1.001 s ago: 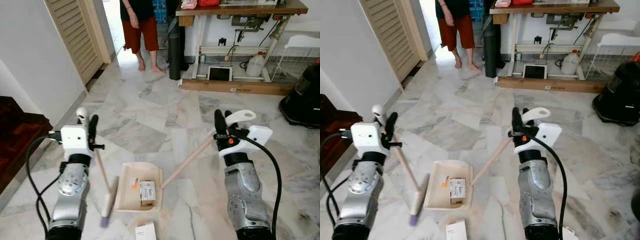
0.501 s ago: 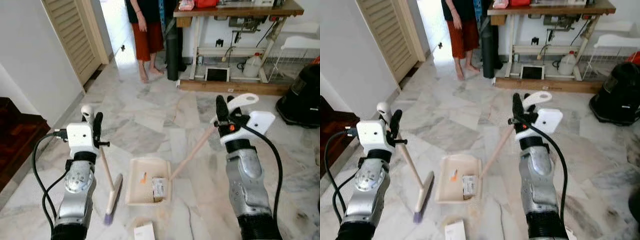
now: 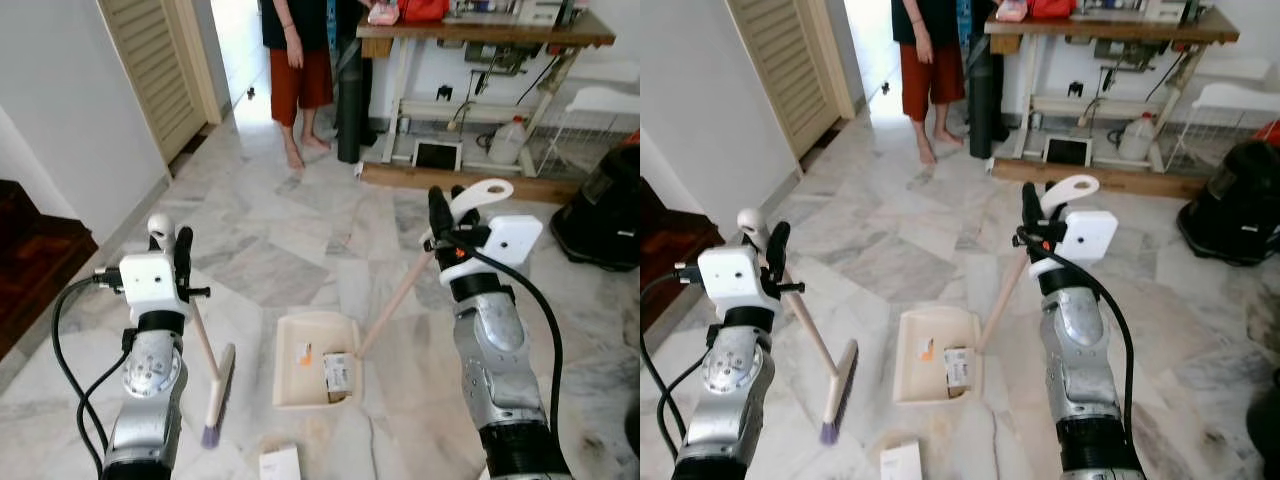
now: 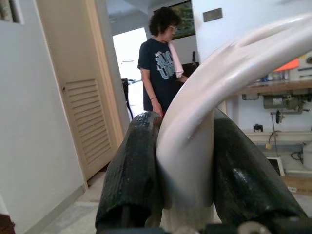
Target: Sweep floor
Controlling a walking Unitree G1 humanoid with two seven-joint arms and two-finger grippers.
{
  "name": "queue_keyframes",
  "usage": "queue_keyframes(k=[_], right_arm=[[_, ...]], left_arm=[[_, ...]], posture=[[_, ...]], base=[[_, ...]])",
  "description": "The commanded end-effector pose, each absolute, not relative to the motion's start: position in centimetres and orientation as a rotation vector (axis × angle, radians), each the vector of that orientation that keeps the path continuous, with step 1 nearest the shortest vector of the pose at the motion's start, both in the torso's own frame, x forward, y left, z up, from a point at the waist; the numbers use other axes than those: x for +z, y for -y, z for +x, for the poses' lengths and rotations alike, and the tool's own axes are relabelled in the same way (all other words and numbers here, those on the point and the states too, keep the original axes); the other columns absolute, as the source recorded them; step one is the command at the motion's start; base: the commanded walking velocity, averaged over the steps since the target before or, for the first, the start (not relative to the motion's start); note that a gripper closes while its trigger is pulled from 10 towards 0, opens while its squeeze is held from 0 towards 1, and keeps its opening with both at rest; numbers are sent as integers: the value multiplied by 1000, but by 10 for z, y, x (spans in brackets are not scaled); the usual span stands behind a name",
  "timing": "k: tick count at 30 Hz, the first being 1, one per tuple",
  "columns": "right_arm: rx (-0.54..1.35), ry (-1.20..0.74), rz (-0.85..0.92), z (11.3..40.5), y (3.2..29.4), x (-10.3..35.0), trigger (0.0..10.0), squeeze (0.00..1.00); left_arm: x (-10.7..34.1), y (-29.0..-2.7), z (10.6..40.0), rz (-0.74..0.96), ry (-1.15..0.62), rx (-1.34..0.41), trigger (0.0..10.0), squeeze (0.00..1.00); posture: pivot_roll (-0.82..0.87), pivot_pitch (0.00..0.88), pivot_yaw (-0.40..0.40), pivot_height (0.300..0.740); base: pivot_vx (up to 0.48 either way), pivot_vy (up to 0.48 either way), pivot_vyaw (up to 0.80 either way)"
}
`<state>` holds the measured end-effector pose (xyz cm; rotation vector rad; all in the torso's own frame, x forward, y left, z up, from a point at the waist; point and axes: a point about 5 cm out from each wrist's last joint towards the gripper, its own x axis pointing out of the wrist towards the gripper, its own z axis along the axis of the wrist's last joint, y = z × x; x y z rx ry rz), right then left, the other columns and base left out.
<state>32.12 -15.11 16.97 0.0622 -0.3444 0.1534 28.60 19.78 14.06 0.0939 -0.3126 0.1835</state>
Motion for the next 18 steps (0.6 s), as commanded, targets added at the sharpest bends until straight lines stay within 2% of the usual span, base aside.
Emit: queue_keyframes(k=[1,8,11,16,18], right_arm=[[170,418,69,322,149,187,10000,0],[167,419,71,325,152,188,10000,0],[139,410,129,327,153,183,10000,0],[142,414,126,328,151,184,10000,0],[120,407,135,327,155,183,10000,0]], left_arm=[[156,-202,282,105,399,212,10000,0],[156,-188,279,92,399,170,10000,0],[154,-184,282,77,372,122,10000,0],[148,-179,280,58,353,107,10000,0],[145,-170,281,37,344,77,10000,0]], posture=[[15,0,-9,740],[51,0,8,740],[59,0,25,740],[34,0,24,740],[-3,0,25,740]], base=[[0,0,0],[0,0,0],[0,0,0],[0,0,0],[0,0,0]])
